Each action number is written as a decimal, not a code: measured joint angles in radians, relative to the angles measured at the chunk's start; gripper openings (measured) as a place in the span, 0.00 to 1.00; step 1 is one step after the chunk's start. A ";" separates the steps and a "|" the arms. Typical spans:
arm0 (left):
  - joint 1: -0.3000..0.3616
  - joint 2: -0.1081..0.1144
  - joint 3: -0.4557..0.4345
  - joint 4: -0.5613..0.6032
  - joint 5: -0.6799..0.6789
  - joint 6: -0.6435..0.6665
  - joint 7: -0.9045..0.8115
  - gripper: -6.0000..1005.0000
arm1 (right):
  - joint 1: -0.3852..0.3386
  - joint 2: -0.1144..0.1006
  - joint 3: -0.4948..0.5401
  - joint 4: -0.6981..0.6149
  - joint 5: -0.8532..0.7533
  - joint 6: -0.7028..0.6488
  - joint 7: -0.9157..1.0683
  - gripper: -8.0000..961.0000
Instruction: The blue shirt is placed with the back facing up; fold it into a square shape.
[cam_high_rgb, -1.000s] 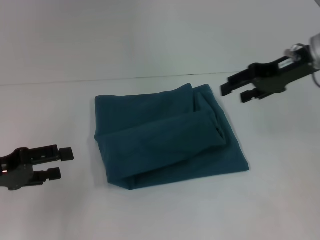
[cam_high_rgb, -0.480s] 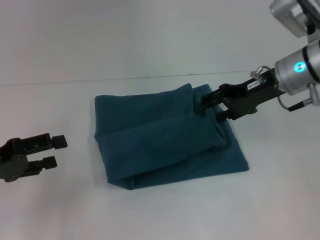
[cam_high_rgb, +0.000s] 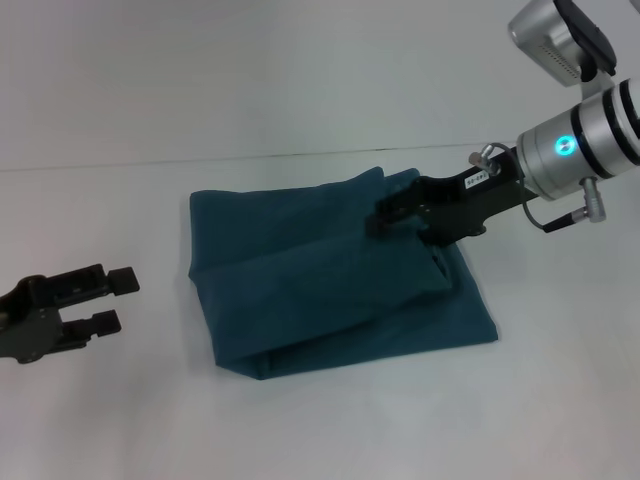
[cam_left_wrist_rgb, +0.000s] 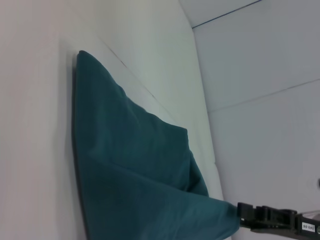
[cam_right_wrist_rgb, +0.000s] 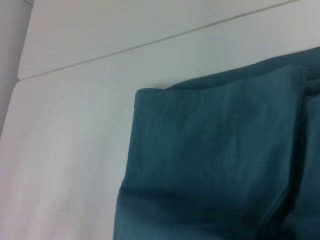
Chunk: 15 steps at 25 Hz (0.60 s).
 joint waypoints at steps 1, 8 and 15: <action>0.000 0.000 0.000 0.000 -0.003 -0.001 0.000 0.84 | 0.001 0.000 -0.001 0.001 0.000 -0.002 0.000 0.79; -0.001 -0.001 0.000 -0.002 -0.010 -0.010 0.000 0.84 | -0.002 -0.001 0.008 -0.004 0.008 -0.012 0.018 0.73; -0.006 -0.001 0.000 -0.002 -0.011 -0.015 -0.001 0.84 | -0.015 -0.016 0.004 -0.001 0.052 -0.041 0.014 0.57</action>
